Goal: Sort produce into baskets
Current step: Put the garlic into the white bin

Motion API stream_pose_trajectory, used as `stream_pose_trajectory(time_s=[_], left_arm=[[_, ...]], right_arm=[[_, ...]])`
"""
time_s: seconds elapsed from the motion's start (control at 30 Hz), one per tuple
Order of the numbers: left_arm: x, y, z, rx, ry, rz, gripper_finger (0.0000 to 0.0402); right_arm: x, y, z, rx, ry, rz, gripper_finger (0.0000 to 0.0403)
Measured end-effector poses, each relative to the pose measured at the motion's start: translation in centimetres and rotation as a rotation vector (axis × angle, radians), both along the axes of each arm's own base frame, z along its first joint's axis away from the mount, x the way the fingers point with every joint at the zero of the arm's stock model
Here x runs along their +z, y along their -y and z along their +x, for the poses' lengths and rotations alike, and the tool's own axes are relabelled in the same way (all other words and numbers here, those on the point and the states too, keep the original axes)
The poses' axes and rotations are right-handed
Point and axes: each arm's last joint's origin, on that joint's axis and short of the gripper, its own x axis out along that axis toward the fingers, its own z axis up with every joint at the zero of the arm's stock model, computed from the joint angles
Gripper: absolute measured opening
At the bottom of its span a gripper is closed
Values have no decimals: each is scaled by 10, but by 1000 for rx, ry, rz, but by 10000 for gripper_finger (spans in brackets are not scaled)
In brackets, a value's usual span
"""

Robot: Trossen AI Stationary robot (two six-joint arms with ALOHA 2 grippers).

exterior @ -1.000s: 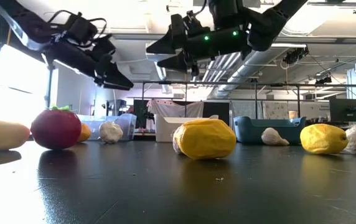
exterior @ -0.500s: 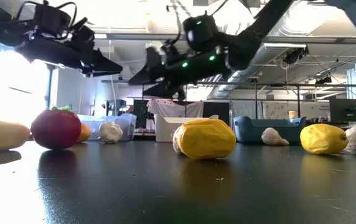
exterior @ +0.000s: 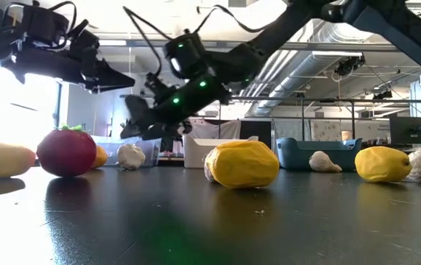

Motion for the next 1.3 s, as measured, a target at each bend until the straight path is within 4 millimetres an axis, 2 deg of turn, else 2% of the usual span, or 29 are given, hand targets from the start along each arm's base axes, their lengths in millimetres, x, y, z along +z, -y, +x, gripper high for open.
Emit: stream_pose_trajectory(time_s=[0.27,0.5,0.67,0.93,1.1,1.3], left_arm=[[-1,0,-1,6,-9,10,69],[-1,0,-1,7,-14,21,69],[-2,0,-1,9,-15,22,69],[-2,0,-1,24,-16,23,69],[-2,0,-1,24,-16,23,69],[-2,0,-1,27,-20,27,69]], right_arm=[[2,5,18,9,-94,-72,303],[-16,6,28,25,-121,-77,303],[-27,7,31,33,-137,-91,303],[-27,7,31,31,-134,-89,290],[-20,4,31,17,-127,-55,253],[10,-1,27,-32,-108,-79,220]])
